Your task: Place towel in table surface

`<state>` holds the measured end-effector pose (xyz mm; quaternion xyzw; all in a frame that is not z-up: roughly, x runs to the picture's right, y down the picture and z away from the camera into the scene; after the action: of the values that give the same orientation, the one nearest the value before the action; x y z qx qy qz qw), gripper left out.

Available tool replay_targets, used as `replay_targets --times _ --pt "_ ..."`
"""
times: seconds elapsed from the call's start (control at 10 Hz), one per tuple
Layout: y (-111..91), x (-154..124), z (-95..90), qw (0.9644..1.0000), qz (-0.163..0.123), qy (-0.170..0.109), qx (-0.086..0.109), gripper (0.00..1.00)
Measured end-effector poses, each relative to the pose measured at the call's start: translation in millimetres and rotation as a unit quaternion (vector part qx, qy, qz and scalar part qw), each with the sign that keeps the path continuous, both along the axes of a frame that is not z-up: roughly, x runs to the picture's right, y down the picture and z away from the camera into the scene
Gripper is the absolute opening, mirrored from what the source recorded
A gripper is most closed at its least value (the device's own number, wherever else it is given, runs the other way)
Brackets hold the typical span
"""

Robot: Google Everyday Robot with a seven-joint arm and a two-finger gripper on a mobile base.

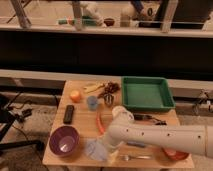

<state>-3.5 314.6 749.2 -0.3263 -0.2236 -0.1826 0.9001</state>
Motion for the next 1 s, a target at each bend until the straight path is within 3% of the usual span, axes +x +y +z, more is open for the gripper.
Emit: replay_targets --times 0.6,1.0 --pt "12 1 3.6 0.9999 -0.001 -0.005 -0.013 0.78" --pt "15 0 0.7 0.9998 0.000 -0.012 -0.015 0.42"
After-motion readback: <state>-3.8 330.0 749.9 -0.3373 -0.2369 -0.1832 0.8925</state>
